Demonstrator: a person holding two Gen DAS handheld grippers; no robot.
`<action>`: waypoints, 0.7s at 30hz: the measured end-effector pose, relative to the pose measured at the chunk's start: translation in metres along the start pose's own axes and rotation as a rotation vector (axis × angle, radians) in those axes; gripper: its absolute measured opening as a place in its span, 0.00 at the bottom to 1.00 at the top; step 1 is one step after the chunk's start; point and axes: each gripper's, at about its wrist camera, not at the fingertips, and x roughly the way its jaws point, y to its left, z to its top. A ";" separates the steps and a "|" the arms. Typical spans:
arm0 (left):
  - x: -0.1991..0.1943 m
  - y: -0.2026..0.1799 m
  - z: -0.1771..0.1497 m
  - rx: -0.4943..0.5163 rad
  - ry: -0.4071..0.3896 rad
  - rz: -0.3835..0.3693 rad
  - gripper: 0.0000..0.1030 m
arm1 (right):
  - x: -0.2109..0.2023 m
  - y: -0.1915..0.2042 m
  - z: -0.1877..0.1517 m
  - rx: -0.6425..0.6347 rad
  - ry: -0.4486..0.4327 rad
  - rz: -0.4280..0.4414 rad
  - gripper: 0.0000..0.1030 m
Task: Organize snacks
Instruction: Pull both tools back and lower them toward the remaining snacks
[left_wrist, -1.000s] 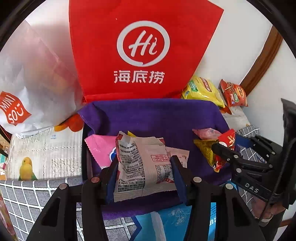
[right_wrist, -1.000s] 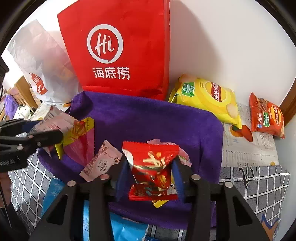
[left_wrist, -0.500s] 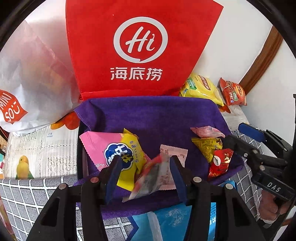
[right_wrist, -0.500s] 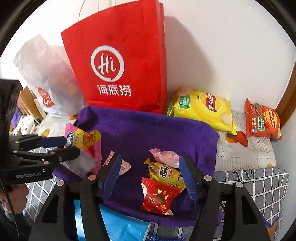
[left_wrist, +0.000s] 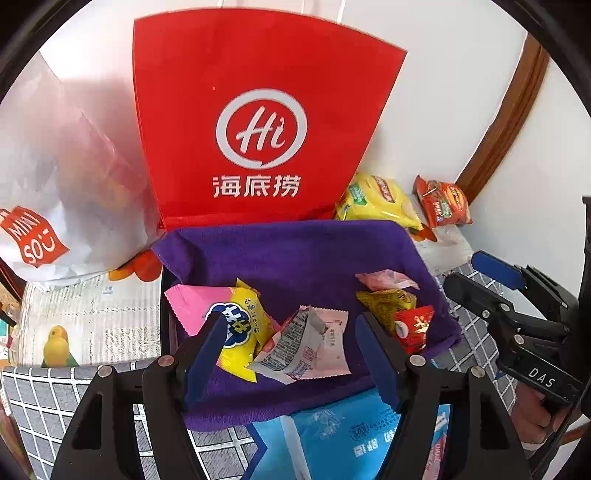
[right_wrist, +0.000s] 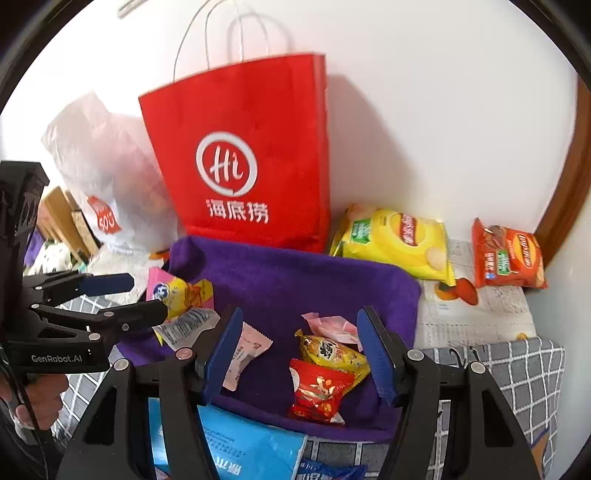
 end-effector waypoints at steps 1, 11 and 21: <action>-0.003 0.000 0.001 0.002 -0.004 -0.004 0.68 | -0.005 -0.002 -0.001 0.013 -0.007 -0.003 0.62; -0.025 -0.018 -0.003 0.057 -0.024 -0.008 0.68 | -0.052 -0.018 -0.041 0.028 0.003 -0.124 0.62; -0.061 -0.021 -0.013 0.038 -0.056 -0.005 0.68 | -0.082 -0.033 -0.090 0.097 0.032 -0.169 0.62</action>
